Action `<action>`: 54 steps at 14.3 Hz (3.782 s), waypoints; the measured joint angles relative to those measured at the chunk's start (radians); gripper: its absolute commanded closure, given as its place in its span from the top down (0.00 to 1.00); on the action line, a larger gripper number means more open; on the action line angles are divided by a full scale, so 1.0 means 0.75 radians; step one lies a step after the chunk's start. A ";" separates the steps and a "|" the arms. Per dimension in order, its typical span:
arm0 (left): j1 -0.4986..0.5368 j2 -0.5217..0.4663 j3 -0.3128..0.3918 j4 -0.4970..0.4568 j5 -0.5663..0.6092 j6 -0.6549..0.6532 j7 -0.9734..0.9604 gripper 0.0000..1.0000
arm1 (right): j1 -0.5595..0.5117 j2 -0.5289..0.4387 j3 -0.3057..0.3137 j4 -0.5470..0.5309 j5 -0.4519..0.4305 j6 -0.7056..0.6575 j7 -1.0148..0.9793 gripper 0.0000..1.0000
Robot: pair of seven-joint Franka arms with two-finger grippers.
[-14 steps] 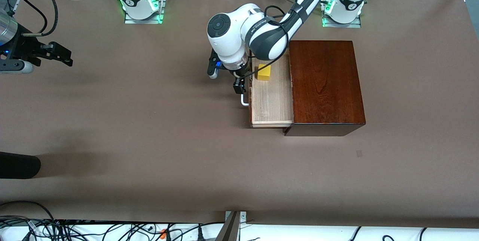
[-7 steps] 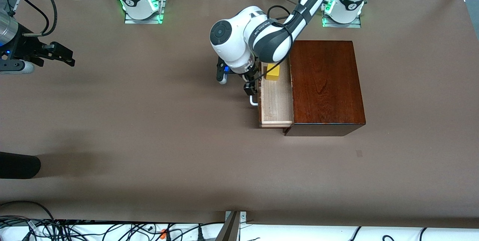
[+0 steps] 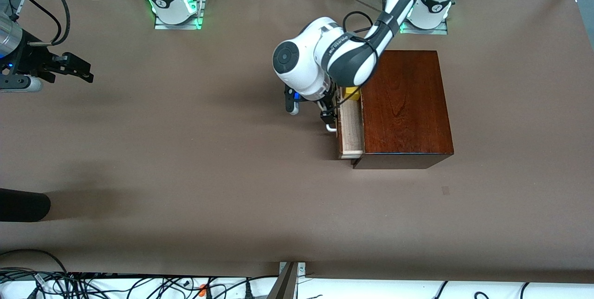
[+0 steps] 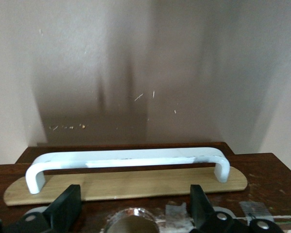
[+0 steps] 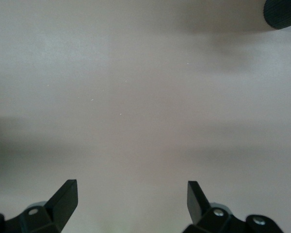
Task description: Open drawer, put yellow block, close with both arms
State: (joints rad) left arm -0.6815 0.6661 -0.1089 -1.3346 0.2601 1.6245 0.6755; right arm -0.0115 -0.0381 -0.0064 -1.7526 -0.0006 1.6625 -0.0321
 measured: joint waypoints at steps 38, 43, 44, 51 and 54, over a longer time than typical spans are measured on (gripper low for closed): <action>0.696 -0.623 0.015 0.124 -0.350 -0.435 -1.167 1.00 | -0.001 0.001 -0.002 0.001 0.008 -0.002 0.001 1.00; 0.837 -0.710 0.070 -0.011 -0.397 -0.408 -1.033 1.00 | -0.001 0.001 -0.002 0.001 0.008 -0.001 0.001 1.00; 0.837 -0.742 0.081 -0.060 -0.397 -0.381 -1.023 1.00 | -0.001 0.001 -0.002 0.001 0.008 -0.001 0.001 1.00; 0.837 -0.870 0.134 -0.283 -0.397 -0.274 -0.940 1.00 | -0.001 0.001 -0.002 0.001 0.008 -0.001 0.001 1.00; 0.836 -0.875 0.127 -0.292 -0.397 -0.269 -0.940 1.00 | -0.001 0.001 -0.002 0.001 0.008 -0.001 0.001 1.00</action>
State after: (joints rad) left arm -0.0545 0.0096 -0.0135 -1.5533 -0.0378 1.4228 -0.0295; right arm -0.0121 -0.0372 -0.0081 -1.7518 0.0056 1.6614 -0.0314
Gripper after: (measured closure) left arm 0.000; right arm 0.000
